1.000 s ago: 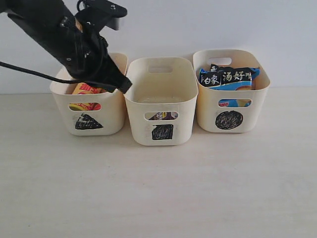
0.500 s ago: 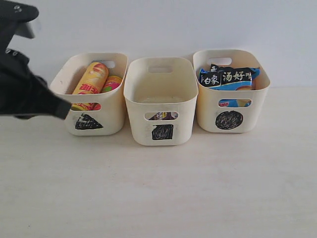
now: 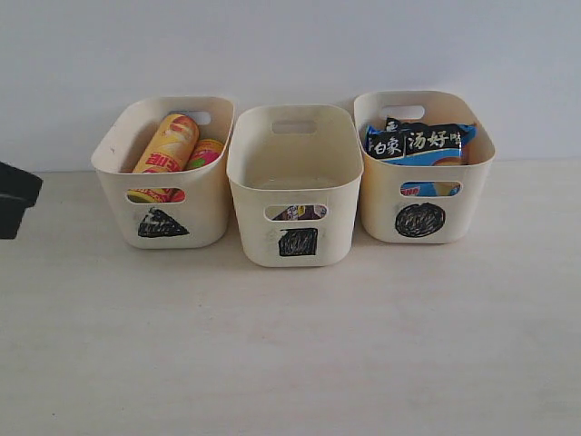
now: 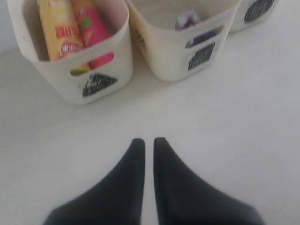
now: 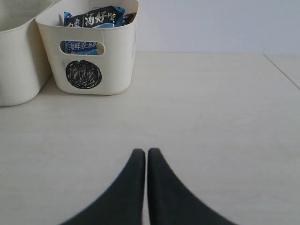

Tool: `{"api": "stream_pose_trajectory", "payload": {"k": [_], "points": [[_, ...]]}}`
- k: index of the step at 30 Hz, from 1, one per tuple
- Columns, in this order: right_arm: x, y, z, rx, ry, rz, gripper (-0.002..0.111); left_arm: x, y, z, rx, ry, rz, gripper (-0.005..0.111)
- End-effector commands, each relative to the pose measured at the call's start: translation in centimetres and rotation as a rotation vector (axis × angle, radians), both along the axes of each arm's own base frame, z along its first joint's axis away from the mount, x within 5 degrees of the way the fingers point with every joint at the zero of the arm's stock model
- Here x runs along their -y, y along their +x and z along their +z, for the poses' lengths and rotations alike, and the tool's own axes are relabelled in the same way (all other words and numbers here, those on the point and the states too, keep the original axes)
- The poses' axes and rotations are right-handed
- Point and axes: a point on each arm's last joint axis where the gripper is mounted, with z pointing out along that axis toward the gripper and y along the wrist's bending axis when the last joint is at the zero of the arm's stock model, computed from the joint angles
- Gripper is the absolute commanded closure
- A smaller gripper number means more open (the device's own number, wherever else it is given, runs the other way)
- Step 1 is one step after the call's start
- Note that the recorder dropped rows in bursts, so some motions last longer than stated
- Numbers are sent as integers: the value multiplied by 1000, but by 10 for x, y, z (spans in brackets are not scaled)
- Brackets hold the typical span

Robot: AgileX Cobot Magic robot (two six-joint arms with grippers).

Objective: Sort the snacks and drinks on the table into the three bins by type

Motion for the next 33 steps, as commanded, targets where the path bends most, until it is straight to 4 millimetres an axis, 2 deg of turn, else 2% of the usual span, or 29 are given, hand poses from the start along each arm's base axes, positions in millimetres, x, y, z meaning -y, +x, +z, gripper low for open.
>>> {"api": "stream_pose_trajectory", "payload": {"k": [1, 6, 11, 17, 27, 33], "points": [[0, 0, -1, 7, -7, -3, 108, -11, -22, -6, 164, -77, -31, 102], [0, 0, -1, 7, -7, -3, 108, -30, -44, -14, 286, -150, 5, 102], [0, 0, -1, 7, -7, -3, 108, -49, -59, -34, 353, -165, 91, 102], [0, 0, -1, 7, -7, -3, 108, -62, -76, -57, 470, -197, 157, 102], [0, 0, -1, 7, -7, -3, 108, -76, -96, -107, 583, -234, 280, 102], [0, 0, -1, 7, -7, -3, 108, -77, -97, -120, 568, -230, 280, 102]]}}
